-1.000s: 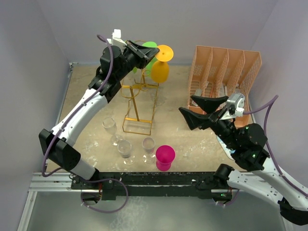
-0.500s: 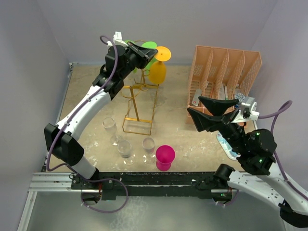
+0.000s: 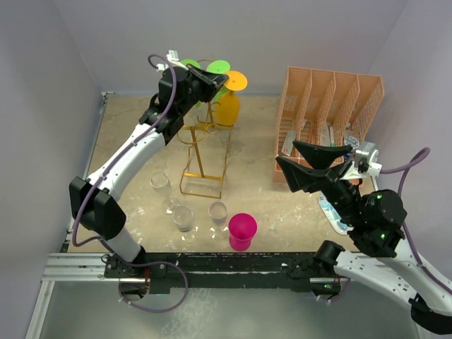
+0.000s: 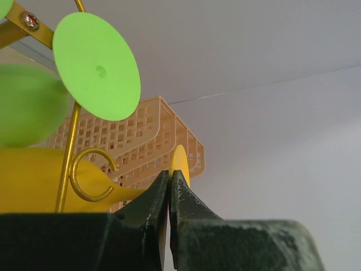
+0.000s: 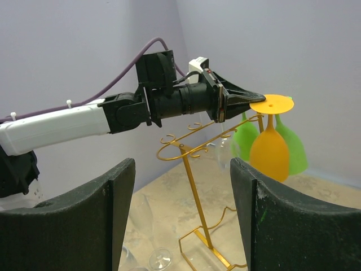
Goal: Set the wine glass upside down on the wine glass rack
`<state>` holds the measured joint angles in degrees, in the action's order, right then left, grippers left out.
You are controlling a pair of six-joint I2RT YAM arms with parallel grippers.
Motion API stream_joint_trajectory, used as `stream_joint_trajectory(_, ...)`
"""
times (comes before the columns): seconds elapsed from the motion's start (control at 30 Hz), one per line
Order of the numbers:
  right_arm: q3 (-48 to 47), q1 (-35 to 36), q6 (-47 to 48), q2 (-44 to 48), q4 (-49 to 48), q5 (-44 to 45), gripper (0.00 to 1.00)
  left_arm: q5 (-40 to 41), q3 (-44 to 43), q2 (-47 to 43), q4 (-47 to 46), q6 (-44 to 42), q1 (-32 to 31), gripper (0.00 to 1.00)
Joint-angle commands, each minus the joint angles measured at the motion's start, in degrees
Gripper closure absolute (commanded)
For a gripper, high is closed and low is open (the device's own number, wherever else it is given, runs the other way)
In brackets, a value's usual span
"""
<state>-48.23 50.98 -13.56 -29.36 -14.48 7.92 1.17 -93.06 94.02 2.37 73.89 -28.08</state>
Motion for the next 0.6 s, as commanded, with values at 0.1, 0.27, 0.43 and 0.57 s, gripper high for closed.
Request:
stream_joint_trajectory(0.1,0.33,0.17,-0.57,-0.03,-2.22,1.41,0.30,1.39,-0.95,-1.06,-1.76,-0.80,1.15,1.00)
stream_joint_trajectory(0.27,0.29,0.17,-0.72,-0.40,-2.30,1.61,0.30,1.52,0.83,-2.29,-2.20,-0.39,2.31,1.00)
stream_joint_trajectory(0.43,-0.17,0.18,-0.74,-0.10,-2.70,2.01,0.31,0.07,2.80,-2.76,-3.93,1.07,3.28,1.00)
stream_joint_trajectory(0.57,-0.29,0.17,-0.76,0.03,-2.79,1.93,0.30,-0.33,3.47,-3.06,-4.49,1.35,3.67,1.00)
